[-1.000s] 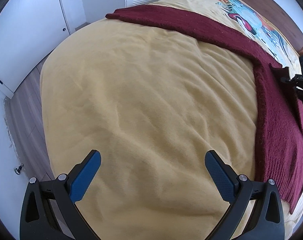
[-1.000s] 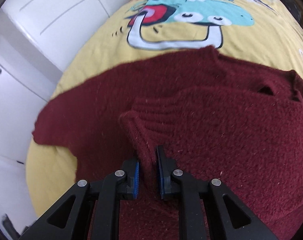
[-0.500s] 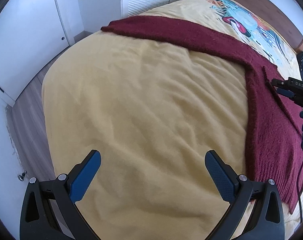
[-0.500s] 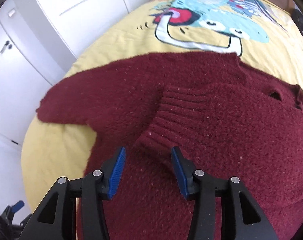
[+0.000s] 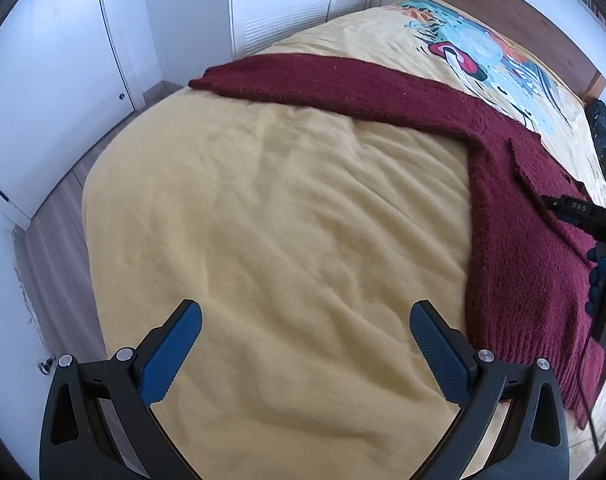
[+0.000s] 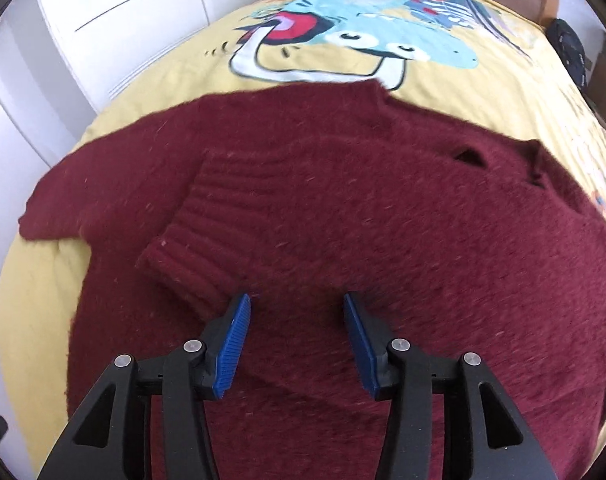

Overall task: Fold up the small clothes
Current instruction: 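Open the right gripper to release the sleeve onto the body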

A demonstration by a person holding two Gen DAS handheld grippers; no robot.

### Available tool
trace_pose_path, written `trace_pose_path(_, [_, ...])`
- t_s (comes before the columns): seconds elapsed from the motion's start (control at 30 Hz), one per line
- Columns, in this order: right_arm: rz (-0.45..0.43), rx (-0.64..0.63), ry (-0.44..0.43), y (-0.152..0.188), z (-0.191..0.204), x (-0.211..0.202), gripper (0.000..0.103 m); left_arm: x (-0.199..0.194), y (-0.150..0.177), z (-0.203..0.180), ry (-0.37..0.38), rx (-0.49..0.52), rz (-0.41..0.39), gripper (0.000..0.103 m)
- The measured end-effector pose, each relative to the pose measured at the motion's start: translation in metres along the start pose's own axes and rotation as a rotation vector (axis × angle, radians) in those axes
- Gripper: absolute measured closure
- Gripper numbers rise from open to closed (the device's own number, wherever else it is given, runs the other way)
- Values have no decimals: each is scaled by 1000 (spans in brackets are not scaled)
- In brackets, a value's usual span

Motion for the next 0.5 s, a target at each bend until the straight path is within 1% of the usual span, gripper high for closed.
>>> trace_pose_path(0.1, [-21, 7, -14, 1, 5, -6, 52, -2, -4, -1, 11, -9, -15, 1])
trace_pose_path(0.17, [-33, 22, -35, 0, 0, -13, 53, -4, -7, -5, 21, -9, -22, 1])
trace_pose_path(0.2, [-45, 24, -26, 0, -7, -18, 53, -5, -8, -6, 24, -5, -24, 1])
trace_pose_path(0.27, [-68, 29, 9, -2, -24, -23, 53, -7, -11, -11, 27, 3, -33, 1])
trace_pose_path(0.37, [-85, 80, 80, -7, -70, -27, 53, -3, -14, -21, 53, 0, -16, 1])
trace_pose_path(0.5, [-70, 114, 179, 2, -126, -24, 53, 0, -17, -40, 94, 18, -2, 1])
Point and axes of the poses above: each gripper's, at about its wrist camera, not at the fingertips, and x roughly the way its jaws point, z to its left, y to its underside, the point moved 9 cm from there along x, roughly the way its jaws point, and after that the axes turned 13 degrees about y, right-handed, at the moved point
